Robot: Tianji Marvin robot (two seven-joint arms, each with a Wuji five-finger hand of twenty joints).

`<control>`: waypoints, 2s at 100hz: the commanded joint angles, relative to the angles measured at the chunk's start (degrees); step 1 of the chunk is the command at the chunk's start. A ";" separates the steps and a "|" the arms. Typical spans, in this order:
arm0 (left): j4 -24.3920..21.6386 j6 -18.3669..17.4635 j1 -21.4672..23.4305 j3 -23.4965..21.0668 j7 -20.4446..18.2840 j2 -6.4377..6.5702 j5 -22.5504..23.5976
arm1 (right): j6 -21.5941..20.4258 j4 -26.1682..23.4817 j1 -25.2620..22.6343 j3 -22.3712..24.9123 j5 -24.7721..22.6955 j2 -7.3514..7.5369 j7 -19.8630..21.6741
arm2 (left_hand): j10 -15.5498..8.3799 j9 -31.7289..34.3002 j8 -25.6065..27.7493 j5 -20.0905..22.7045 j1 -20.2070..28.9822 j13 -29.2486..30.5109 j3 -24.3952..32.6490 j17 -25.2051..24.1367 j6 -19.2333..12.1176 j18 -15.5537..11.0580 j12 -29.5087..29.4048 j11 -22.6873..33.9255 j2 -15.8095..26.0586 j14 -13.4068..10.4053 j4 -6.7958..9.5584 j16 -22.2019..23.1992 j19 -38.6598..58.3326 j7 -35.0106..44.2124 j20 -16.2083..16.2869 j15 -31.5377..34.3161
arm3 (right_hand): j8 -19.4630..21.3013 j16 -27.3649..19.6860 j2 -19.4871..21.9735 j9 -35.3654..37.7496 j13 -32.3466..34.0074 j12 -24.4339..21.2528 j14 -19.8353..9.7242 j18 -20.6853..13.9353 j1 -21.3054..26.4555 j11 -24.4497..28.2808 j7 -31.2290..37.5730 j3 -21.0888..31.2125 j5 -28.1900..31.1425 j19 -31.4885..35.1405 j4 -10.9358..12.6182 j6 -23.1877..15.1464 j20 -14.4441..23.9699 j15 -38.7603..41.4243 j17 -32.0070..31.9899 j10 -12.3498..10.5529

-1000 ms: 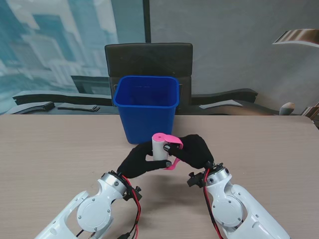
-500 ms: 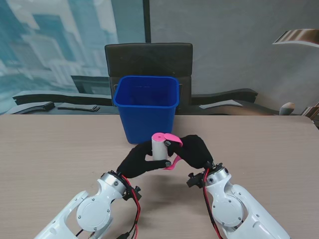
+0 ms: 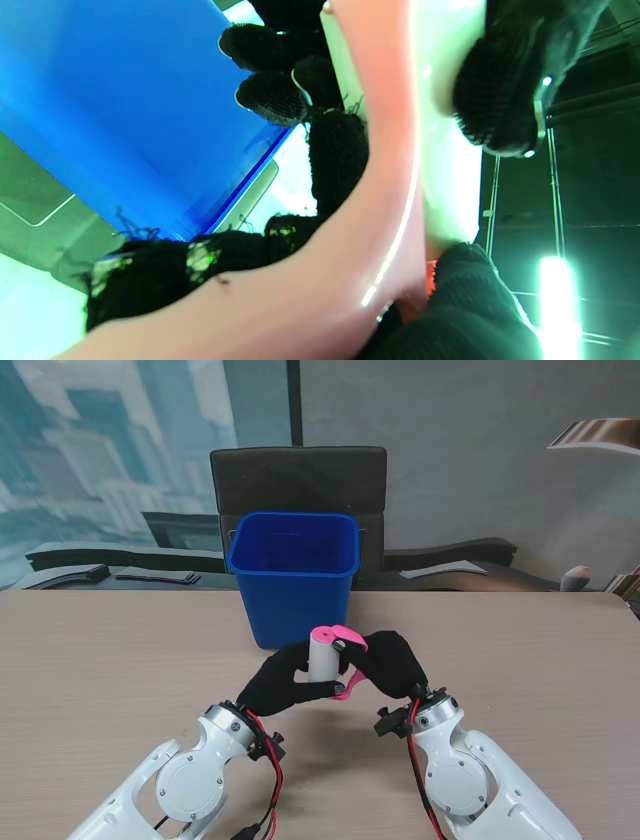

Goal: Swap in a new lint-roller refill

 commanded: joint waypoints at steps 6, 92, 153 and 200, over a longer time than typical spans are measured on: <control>0.43 -0.02 0.24 0.28 -1.09 -0.08 0.24 | -0.41 -1.10 -0.08 -0.21 0.18 -0.46 0.56 | -1.39 -1.51 1.10 3.18 10.09 -2.06 8.34 -0.56 -9.27 -0.71 0.35 0.99 8.43 -0.06 3.59 0.57 1.55 10.12 0.65 1.29 | 0.18 1.23 8.73 2.83 -0.75 0.83 -21.16 -12.43 -1.43 5.43 0.18 -2.56 1.21 11.42 1.11 2.15 1.03 6.49 3.55 3.23; 0.16 -0.38 0.92 -0.67 -0.51 -0.04 1.18 | -0.24 -0.68 0.25 -0.44 -1.60 -0.37 -0.44 | -1.40 -1.51 1.13 3.13 10.07 -2.05 8.28 -0.56 -9.39 -0.71 0.37 1.03 8.47 -0.14 3.58 0.57 1.55 10.19 0.65 1.29 | -0.28 -18.74 2.65 3.03 -1.02 -8.77 -9.40 -2.02 -6.79 -13.51 -5.62 -2.78 -5.84 1.85 0.87 4.03 -16.14 -1.39 0.33 7.07; 2.02 -3.85 0.27 -2.23 2.07 0.17 7.59 | 1.28 -2.81 -2.06 2.91 -8.57 0.03 -5.88 | -1.59 -1.16 1.10 3.11 10.08 -1.70 8.18 -0.42 -9.43 -0.66 0.45 1.22 8.53 -0.21 3.58 0.63 1.54 10.19 0.64 1.46 | 2.34 -39.49 1.34 -35.79 -28.07 -21.85 2.95 5.93 -5.90 -42.68 -15.33 0.14 -24.10 -30.48 1.43 -3.40 -19.75 -57.98 -43.49 11.21; 5.56 -10.56 -1.72 -2.43 7.36 0.31 16.94 | 1.34 -7.07 -5.28 6.44 -12.08 1.15 -4.13 | -1.87 -0.46 1.06 3.32 9.91 -1.01 8.14 -0.36 -9.63 -0.66 0.46 1.15 8.52 -0.32 3.61 0.51 1.52 10.11 0.65 1.27 | 1.99 -40.11 -18.01 -38.85 -31.72 -23.37 1.47 6.12 -1.31 -44.13 -14.01 25.41 -24.54 -36.91 6.57 -5.17 -16.82 -60.92 -47.81 9.53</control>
